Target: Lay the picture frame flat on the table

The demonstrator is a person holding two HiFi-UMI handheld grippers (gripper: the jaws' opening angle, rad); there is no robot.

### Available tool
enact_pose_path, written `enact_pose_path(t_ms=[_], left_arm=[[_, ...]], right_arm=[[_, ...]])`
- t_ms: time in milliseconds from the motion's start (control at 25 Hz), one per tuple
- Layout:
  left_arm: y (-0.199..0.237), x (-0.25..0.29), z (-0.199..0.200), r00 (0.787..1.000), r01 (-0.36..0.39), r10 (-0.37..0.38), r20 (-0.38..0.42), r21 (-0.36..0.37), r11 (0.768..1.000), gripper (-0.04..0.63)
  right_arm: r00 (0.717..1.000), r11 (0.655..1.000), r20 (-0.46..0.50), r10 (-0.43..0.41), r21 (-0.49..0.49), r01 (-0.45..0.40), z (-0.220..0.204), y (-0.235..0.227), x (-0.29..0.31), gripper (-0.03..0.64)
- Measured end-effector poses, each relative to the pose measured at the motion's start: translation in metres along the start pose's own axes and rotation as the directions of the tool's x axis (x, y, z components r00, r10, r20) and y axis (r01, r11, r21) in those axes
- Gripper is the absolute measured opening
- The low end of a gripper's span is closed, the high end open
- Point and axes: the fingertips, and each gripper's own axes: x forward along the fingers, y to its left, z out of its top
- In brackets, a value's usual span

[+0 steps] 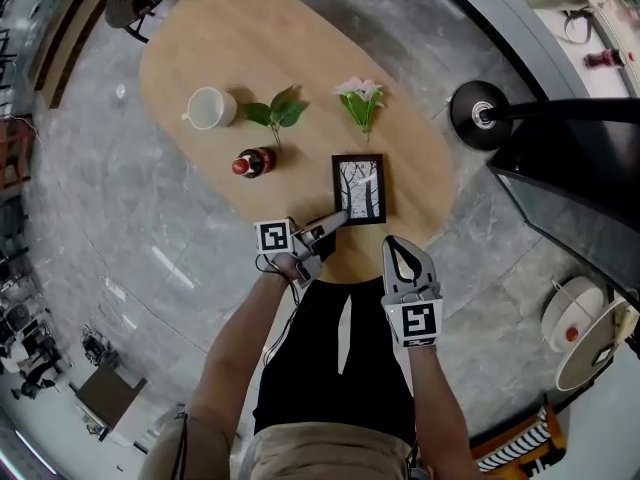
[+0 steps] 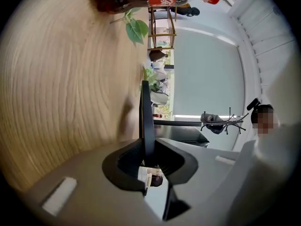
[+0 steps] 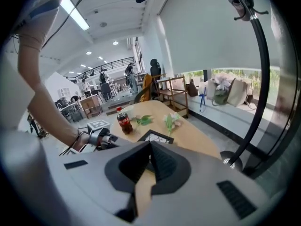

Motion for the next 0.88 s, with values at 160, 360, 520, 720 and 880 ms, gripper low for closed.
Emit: enact_pose_path(t_ms=[160, 360, 520, 720, 880], left_arm=[[0.001, 0.002, 0.004, 1.0, -0.005, 0.005, 0.002, 0.006, 1.0, 0.075], [0.005, 0.007, 0.007, 0.999, -0.049, 0.049, 0.003, 0.001, 0.999, 0.075], [0.014, 0.005, 0.013, 0.988, -0.154, 0.153, 0.016, 0.113, 0.982, 0.077], [0.012, 0.004, 0.021, 0.97, -0.238, 0.22, 0.102, 0.212, 0.948, 0.162], [0.017, 0.002, 0.017, 0.921, -0.389, 0.352, 0.168, 0.328, 0.861, 0.219]], right_arm=[[1.0, 1.0, -0.008, 0.027, -0.011, -0.028, 0.001, -0.002, 0.001, 0.006], [0.999, 0.999, 0.001, 0.046, -0.003, -0.046, 0.008, -0.005, 0.01, 0.006], [0.998, 0.998, -0.006, 0.069, 0.002, -0.069, 0.008, -0.004, 0.02, 0.006], [0.995, 0.995, -0.019, 0.097, 0.021, -0.096, 0.001, -0.002, 0.032, 0.006], [0.993, 0.993, -0.026, 0.116, 0.026, -0.116, -0.001, -0.001, 0.036, 0.006]])
